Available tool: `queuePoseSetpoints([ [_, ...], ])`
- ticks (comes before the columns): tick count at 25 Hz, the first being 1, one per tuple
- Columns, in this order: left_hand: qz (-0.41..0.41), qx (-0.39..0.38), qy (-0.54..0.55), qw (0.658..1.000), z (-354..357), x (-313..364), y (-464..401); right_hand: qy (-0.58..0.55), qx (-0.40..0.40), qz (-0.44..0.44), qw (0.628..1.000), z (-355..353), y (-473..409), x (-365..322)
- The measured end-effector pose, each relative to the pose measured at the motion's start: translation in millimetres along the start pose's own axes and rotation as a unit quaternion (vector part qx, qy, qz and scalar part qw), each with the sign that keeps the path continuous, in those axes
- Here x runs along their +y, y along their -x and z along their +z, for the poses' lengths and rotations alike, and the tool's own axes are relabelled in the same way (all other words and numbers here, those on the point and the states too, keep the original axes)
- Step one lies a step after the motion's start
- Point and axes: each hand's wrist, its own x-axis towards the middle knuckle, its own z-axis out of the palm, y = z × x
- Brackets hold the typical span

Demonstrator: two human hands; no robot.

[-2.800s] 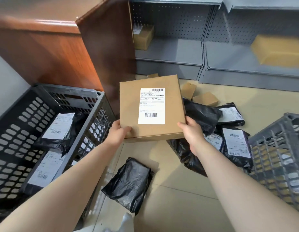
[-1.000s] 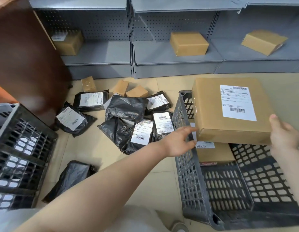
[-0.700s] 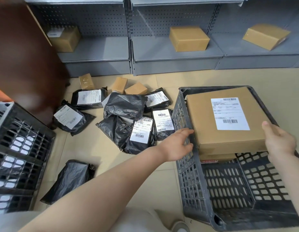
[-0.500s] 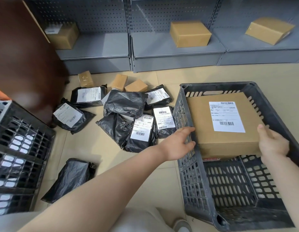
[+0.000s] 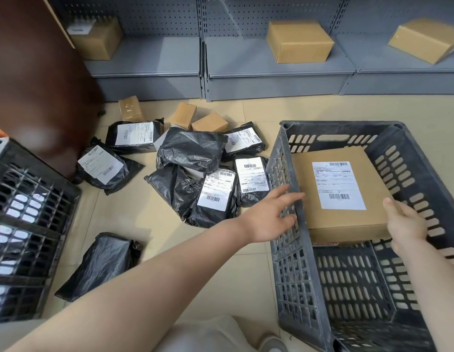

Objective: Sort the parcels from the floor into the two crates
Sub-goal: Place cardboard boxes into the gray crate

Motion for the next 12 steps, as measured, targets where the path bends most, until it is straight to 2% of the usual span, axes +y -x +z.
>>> queuePoseSetpoints([
  [5,0.021,-0.009,-0.028,0.999,2,-1,0,0.017,-0.014,0.031,0.999,2,-12,12],
  [12,0.025,-0.014,-0.033,0.999,3,-3,0,0.105,-0.078,-0.005,0.991,9,-10,21],
])
